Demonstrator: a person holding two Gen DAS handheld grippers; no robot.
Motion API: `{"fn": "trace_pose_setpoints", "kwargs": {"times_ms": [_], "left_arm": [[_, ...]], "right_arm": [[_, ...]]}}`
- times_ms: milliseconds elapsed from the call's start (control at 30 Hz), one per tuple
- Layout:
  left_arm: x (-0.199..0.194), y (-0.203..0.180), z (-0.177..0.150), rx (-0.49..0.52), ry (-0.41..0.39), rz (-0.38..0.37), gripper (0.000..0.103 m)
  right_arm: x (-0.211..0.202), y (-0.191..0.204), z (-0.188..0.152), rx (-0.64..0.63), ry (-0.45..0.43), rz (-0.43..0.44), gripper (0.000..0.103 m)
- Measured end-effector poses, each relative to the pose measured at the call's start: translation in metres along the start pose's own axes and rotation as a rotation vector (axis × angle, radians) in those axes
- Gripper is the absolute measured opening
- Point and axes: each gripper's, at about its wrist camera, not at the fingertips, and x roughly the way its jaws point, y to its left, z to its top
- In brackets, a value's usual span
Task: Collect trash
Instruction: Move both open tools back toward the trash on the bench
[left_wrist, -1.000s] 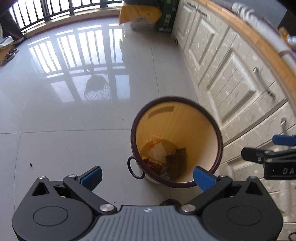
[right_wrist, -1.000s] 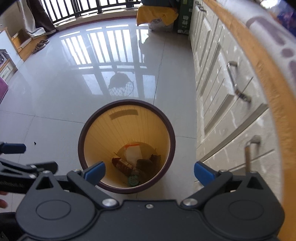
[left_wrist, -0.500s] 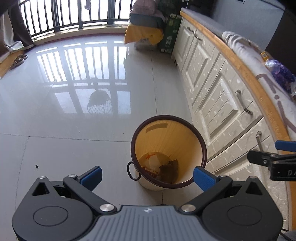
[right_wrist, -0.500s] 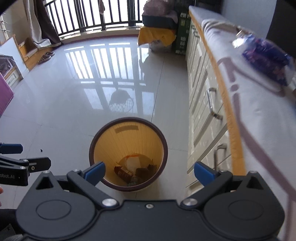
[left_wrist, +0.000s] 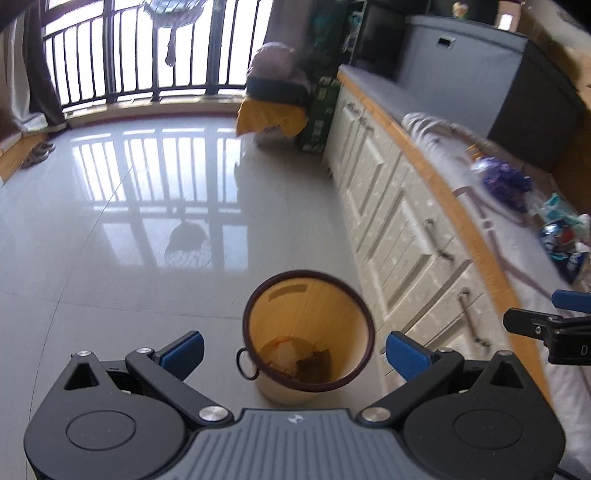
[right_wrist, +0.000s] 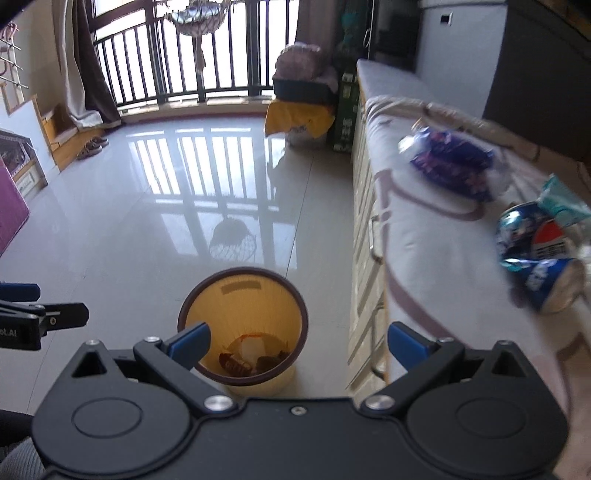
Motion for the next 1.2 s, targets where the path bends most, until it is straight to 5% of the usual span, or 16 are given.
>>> {"fn": "trace_pose_setpoints", "kwargs": {"times_ms": [467, 800, 1200], "left_arm": [[-0.04, -0.06, -0.001, 0.094, -0.139, -0.071, 0.103], [-0.035, -0.124, 0.001, 0.133, -0.196, -0.214, 0.103], [-0.004, -0.204, 0.025, 0.126, -0.197, -0.391, 0.103]], "right_arm": [[-0.071, -0.059, -0.022, 0.072, -0.163, -0.049, 0.103], [-0.11, -0.125, -0.044, 0.157, -0.295, -0.137, 0.103], [-0.113, -0.208, -0.063, 0.296, -0.324, -0.318, 0.103]]}}
